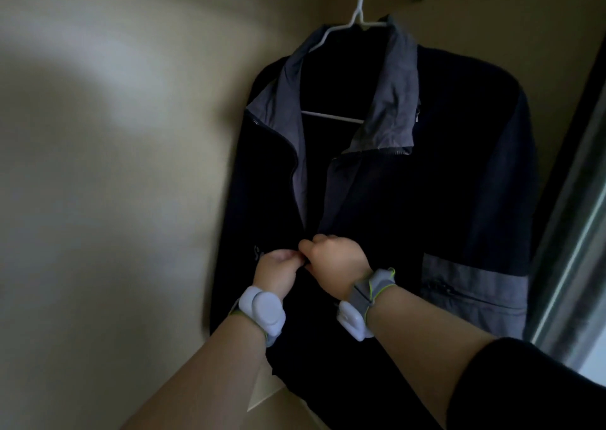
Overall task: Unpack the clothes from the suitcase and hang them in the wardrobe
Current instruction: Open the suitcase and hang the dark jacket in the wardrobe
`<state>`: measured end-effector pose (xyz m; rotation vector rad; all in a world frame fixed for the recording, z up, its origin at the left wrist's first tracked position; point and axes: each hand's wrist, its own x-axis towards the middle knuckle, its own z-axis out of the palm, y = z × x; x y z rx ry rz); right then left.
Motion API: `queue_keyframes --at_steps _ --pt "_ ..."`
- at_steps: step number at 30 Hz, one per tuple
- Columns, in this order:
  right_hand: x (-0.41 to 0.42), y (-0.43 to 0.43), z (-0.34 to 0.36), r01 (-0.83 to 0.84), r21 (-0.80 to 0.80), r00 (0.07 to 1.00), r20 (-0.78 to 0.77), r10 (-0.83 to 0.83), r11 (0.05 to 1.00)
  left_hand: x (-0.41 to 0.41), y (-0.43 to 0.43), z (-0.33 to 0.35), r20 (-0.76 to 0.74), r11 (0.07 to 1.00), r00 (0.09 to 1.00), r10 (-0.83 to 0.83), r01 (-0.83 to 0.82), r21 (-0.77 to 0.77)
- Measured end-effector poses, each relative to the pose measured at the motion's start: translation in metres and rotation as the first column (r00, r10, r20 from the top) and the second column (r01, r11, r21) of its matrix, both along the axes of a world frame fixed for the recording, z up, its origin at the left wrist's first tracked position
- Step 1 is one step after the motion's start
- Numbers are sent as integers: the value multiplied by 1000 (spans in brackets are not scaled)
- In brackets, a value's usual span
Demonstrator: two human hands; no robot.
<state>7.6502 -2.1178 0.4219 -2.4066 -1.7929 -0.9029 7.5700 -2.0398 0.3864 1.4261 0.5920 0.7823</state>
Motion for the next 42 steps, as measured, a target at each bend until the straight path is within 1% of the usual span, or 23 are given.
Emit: queue_keyframes --at_steps 1,3,5,6,7,8,10,11,12,14,15,17,19,22,24,26,29,33,35,37,39,40,42 --pt "-5 3 -1 -15 18 999 29 14 1000 -5 1 -2 22 1000 1000 0 0 -8" --pt "-12 9 -2 20 14 997 72 -21 1000 -12 3 -5 78 998 997 28 -24 -57" --pt "-16 14 -1 32 58 997 62 -36 998 -17 9 -8 121 990 990 67 -52 -128" --pt "-17 15 0 35 72 998 49 -39 997 -18 11 -10 121 991 990 77 -62 -122" --pt "-18 15 2 33 88 998 52 -38 996 -18 12 -11 101 996 992 72 -65 -67" --pt "-21 16 2 21 99 998 51 -26 995 -18 13 -14 51 997 997 65 -67 43" --pt "-24 19 2 -1 89 1000 25 -1 996 -16 14 -16 -77 945 996 51 -23 326" --pt "-27 19 2 -3 78 1000 25 1 997 -14 14 -15 -143 897 987 76 -5 442" --pt "-31 17 5 2 72 999 35 -5 997 -13 14 -14 -198 849 970 141 -16 528" --pt "-32 14 8 -8 73 996 90 2 997 -14 13 -9 -242 790 932 271 -71 609" --pt "-32 13 11 -19 72 993 118 11 997 -15 14 -7 -233 777 924 303 -97 623" --pt "-33 11 18 -32 115 989 150 15 993 -16 14 -8 -218 767 925 312 -109 632" --pt "-37 9 32 -11 201 984 174 -25 980 -17 12 -11 -224 767 928 299 -93 635" --pt "-39 8 64 -29 338 969 239 -56 941 -18 10 -13 -248 775 927 280 -67 628" --pt "-40 4 92 -49 394 962 265 -63 918 -16 9 -12 -276 778 921 274 -43 626" --pt "-40 -1 118 -60 391 953 296 -64 918 -13 8 -9 -308 783 911 274 -26 621" --pt "-40 -6 141 -34 351 962 267 -65 936 -6 6 -4 -368 782 887 280 13 624" --pt "-38 -7 137 18 330 971 218 -95 944 0 6 0 -491 784 830 264 112 610" --pt "-36 -9 126 60 307 980 164 -115 950 1 5 -2 -513 796 820 255 123 593" --pt "-34 -12 114 65 308 988 114 -105 949 -2 1 -3 -465 816 846 260 65 575" --pt "-32 -23 103 81 296 993 63 -104 952 0 -11 -2 -380 836 891 247 2 549" --pt "-31 -30 98 81 296 994 40 -97 952 3 -20 0 -322 839 919 227 -16 544" --pt "-26 -49 92 66 310 998 2 -70 948 11 -48 7 -175 835 976 131 -13 551"
